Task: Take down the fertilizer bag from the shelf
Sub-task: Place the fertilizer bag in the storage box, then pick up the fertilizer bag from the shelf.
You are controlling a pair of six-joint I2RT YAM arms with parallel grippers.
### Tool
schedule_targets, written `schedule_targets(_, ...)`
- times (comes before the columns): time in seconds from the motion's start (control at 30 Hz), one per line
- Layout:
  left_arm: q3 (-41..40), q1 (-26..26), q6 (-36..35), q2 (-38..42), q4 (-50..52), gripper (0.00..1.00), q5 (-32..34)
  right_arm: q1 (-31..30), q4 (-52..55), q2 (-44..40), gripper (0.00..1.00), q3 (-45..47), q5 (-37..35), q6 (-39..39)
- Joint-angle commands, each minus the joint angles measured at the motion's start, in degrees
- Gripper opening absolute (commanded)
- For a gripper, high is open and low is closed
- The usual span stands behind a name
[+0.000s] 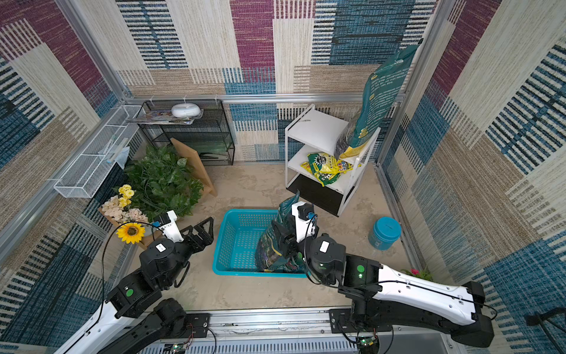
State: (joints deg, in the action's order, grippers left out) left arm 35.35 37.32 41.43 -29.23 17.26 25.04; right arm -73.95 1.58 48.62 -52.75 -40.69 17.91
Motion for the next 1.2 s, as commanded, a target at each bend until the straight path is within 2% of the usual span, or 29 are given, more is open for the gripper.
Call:
schedule_targets(0.0, 0.0, -0.1, -0.1, 0.0, -1.1, 0.99, 0.3, 0.0, -0.4, 0.8, 0.62, -7.0, -6.9, -8.1)
schedule_targets(0.1, -0.1, -0.1, 0.0, 0.0, -1.2, 0.99, 0.0, 0.0, -5.6, 3.8, 0.66, -13.8, -14.5, -17.0)
schedule_targets(0.2, -0.1, -0.1, -0.1, 0.0, -1.4, 0.99, -0.2, 0.4, -22.3, 8.1, 0.68, -17.8, -22.2, -33.6)
schedule_targets(0.27, -0.2, -0.1, -0.1, 0.0, -1.3, 0.99, -0.1, 4.0, -31.3, 13.3, 0.70, -22.6, -25.4, -45.1)
schedule_targets(0.3, -0.2, 0.0, 0.0, 0.0, -1.4, 0.99, -0.1, 7.1, -29.9, 16.3, 0.70, -26.9, -25.5, -46.3)
schedule_targets(0.4, -0.4, -0.1, 0.0, -0.1, -1.6, 0.99, -0.1, 15.6, -13.4, 25.3, 0.71, -44.4, -23.9, -40.1)
schedule_targets(0.43, -0.3, -0.1, -0.1, -0.2, -1.5, 0.99, -0.1, 17.6, -11.2, 28.2, 0.71, -50.1, -24.2, -40.3)
schedule_targets(0.57, -0.2, -0.1, -0.2, 0.0, -1.5, 0.99, -0.1, 22.3, -16.6, 36.8, 0.73, -64.4, -26.5, -51.9)
schedule_targets(0.7, -0.1, -0.1, -0.1, 0.0, -1.5, 0.99, -0.4, 26.3, -15.4, 44.6, 0.73, -77.3, -28.5, -57.5)
schedule_targets(0.83, -0.1, 0.0, -0.1, 0.0, -1.6, 0.99, -0.5, 29.1, -16.6, 46.1, 0.73, -78.3, -30.0, -59.8)
schedule_targets(1.17, -0.3, -0.1, -0.2, -0.1, -1.7, 0.99, -0.2, 38.8, -9.7, 49.6, 0.73, -80.1, -29.9, -56.1)
